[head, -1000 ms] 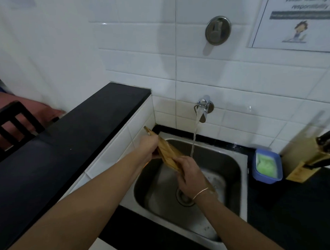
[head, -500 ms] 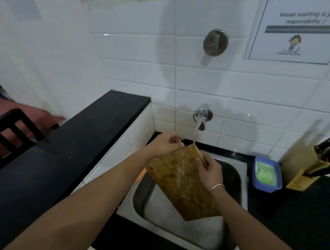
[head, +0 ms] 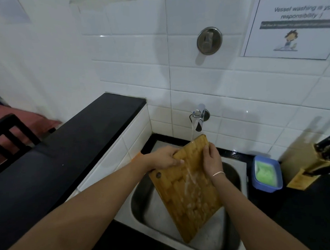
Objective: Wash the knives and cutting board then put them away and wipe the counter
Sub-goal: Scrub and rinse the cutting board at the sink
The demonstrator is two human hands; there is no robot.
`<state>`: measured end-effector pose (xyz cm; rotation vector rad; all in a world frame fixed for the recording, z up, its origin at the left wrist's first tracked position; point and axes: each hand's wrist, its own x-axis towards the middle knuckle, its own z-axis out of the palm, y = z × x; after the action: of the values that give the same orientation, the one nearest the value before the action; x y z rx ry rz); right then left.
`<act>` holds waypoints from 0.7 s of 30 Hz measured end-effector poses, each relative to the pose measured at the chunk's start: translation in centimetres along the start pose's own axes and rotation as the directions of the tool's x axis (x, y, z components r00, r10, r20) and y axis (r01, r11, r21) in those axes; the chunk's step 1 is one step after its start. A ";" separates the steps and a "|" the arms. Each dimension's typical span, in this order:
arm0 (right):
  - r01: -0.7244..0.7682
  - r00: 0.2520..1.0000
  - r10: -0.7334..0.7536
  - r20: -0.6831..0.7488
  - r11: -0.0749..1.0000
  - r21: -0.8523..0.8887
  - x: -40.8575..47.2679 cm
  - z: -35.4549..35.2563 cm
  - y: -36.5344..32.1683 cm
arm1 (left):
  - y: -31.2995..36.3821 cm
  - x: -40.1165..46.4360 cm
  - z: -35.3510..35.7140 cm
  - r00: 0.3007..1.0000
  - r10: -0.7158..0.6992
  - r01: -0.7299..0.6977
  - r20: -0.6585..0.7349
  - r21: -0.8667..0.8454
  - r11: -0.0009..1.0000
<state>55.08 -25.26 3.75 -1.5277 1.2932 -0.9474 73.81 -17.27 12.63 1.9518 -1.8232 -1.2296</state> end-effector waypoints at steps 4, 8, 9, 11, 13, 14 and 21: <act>0.137 0.990 -0.143 -0.007 0.960 -0.245 -1.6 3.8 -2.6 | 0.7 -0.2 0.7 0.998 -0.022 0.024 -0.067 0.027 0.999; 0.299 0.954 -0.289 0.077 0.905 -0.304 -1.4 4.4 -2.2 | 1.8 -0.3 0.7 0.993 -0.022 0.023 -0.117 0.009 1.000; 0.263 0.965 -0.251 0.078 0.922 -0.284 -1.0 4.4 -1.9 | 2.0 -0.4 0.7 0.992 -0.033 0.034 -0.124 0.003 0.999; 0.104 0.994 -0.094 0.051 0.962 -0.253 -0.9 5.2 -2.3 | 1.7 -0.6 0.9 0.991 -0.039 0.039 -0.131 -0.005 0.999; 0.047 0.998 -0.038 0.043 0.970 -0.237 -1.8 6.3 -3.6 | 0.9 -0.9 1.1 0.989 -0.039 0.039 -0.142 -0.002 0.999; 0.107 0.993 -0.089 0.083 0.964 -0.244 -2.6 6.7 -4.2 | 0.4 -1.2 1.1 0.988 -0.049 0.049 -0.148 0.001 0.999; -0.030 0.993 0.047 0.107 0.987 -0.161 -3.1 6.2 -2.3 | -0.8 -2.8 0.5 0.986 -0.015 -0.002 -0.165 -0.098 0.995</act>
<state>61.12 -21.15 3.99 -1.6467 1.3399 -0.7389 74.36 -14.41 13.02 1.9446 -1.6459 -1.1009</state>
